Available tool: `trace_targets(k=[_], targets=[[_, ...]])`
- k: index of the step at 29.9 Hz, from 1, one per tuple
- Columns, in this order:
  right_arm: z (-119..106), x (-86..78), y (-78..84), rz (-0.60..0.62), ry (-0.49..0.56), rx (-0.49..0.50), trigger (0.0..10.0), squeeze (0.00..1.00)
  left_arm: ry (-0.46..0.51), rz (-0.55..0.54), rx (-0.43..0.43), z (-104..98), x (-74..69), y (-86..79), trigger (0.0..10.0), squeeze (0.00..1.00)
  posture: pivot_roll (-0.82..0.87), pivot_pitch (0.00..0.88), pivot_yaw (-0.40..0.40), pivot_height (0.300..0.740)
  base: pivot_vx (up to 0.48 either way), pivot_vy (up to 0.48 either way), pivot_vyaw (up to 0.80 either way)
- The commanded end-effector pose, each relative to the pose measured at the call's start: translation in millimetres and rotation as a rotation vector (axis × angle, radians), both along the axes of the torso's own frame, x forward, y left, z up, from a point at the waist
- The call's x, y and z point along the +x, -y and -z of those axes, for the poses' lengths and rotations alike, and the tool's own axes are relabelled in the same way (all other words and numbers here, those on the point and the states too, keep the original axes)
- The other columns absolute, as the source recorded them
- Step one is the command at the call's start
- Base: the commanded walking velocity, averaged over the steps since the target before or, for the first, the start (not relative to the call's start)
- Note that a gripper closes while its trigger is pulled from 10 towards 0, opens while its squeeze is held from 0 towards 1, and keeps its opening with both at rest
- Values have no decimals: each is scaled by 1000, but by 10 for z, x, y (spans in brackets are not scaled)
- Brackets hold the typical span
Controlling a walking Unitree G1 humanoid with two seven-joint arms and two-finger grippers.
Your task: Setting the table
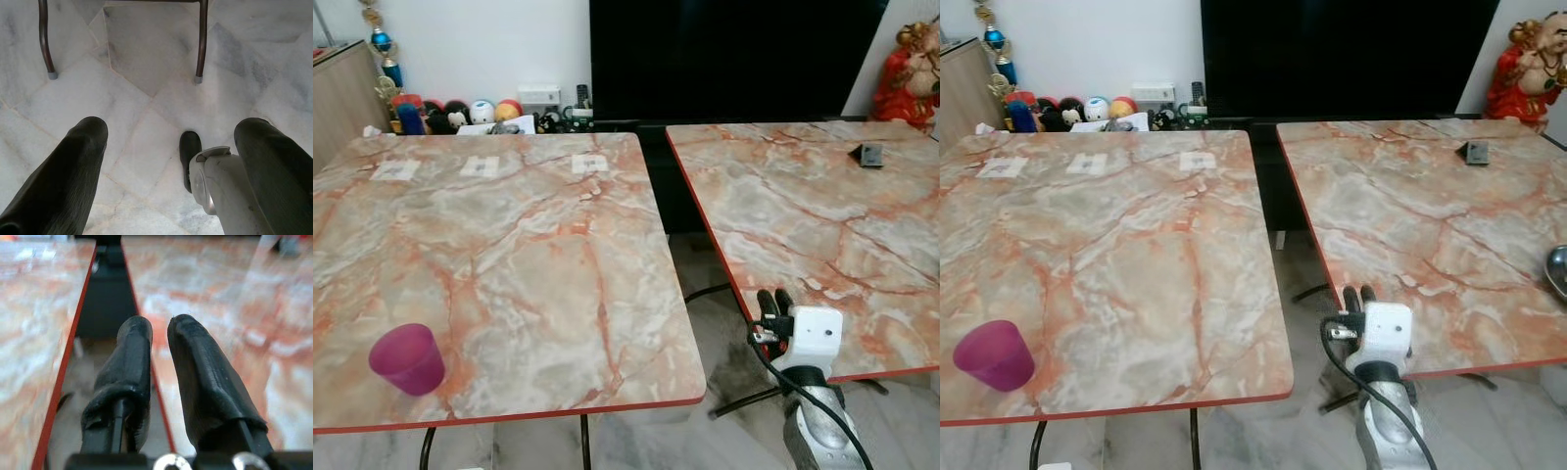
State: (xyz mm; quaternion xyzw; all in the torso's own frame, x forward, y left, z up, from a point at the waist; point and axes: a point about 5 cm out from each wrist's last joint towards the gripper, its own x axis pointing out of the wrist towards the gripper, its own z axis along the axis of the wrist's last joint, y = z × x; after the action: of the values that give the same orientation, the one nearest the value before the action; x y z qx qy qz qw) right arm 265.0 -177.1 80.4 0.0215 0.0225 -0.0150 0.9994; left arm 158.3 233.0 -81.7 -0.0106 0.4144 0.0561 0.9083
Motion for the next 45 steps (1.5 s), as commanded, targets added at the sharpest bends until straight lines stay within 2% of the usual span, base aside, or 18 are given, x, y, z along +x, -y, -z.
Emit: trace_targets(k=[1, 6, 8, 17, 22, 32, 38, 40, 45], targets=[[60, -12, -4, -19, -35, 22, 10000, 0, -11, 10, 3, 15, -29, 8, 10000, 0, -18, 52, -15, 740, 0, 0, 0], [109, -45, -31, -85, -59, -1, 10000, 0, -10, 8, 4, 13, -26, 5, 10000, 0, -19, 61, -18, 740, 0, 0, 0], [192, -84, -40, -115, -97, 10, 10000, 0, -10, 7, 5, 13, -25, 6, 10000, 0, -18, 62, -19, 740, 0, 0, 0], [428, -180, 22, -93, -187, 49, 10000, 0, -6, 6, 2, 12, -22, 12, 10000, 0, -19, 66, -22, 740, 0, 0, 0], [525, -205, 20, -126, -220, 54, 10000, 0, -4, 4, 0, 12, -22, 13, 10000, 0, -17, 68, -23, 740, 0, 0, 0], [640, -234, 25, -138, -260, 63, 10000, 0, -3, 4, 0, 11, -23, 10, 10000, 0, -16, 69, -21, 740, 0, 0, 0], [849, -307, 54, -118, -339, 69, 10000, 0, -3, 8, 0, 11, -25, 11, 10000, 0, -17, 61, -19, 740, 0, 0, 0], [996, -377, 66, -109, -405, 66, 10000, 0, -2, 8, 0, 13, -28, 15, 10000, 0, -12, 57, -19, 740, 0, 0, 0], [1176, -451, 58, -104, -495, 65, 10000, 0, -3, 9, 0, 17, -38, 18, 10000, 0, -13, 52, -19, 740, 0, 0, 0]])
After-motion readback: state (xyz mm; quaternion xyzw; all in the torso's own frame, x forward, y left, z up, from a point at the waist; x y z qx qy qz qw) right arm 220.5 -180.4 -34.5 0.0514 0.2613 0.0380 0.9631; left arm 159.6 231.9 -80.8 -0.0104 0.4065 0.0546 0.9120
